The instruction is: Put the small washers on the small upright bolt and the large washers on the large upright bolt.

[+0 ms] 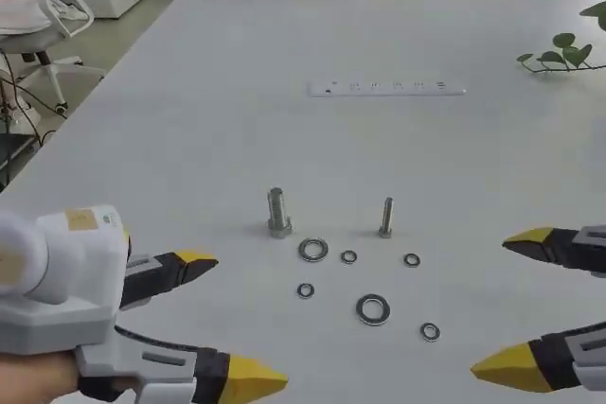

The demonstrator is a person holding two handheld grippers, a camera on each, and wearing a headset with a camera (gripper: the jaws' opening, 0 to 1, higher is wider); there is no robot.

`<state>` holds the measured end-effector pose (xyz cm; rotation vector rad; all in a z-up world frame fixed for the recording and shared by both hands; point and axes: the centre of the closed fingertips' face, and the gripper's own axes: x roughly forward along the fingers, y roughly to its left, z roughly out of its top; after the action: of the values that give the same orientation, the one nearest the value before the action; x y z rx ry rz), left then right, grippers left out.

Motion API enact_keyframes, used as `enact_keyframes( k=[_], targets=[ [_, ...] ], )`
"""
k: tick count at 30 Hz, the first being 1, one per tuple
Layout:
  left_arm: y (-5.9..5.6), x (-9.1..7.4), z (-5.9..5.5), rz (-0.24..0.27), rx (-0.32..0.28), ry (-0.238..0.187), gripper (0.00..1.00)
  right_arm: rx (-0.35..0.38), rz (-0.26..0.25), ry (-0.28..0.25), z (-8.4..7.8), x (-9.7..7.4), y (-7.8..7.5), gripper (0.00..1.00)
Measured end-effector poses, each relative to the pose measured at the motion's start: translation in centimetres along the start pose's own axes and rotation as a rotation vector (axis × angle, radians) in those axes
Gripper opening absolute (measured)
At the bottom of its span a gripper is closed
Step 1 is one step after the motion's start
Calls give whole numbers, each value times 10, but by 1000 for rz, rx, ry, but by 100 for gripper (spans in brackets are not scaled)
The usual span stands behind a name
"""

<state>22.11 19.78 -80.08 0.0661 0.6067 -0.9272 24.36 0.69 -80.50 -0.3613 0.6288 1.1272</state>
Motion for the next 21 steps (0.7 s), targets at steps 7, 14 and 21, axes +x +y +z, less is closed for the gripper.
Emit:
enact_keyframes(
  k=[7,14,21],
  targets=[
    [0,0,0,1,-2,-2,94,0,5,2,0,1,1,90],
    [0,0,0,5,-1,-2,94,2,6,3,-1,2,1,89],
    [0,0,-1,7,-2,-4,93,-6,18,9,0,4,3,89]
  ],
)
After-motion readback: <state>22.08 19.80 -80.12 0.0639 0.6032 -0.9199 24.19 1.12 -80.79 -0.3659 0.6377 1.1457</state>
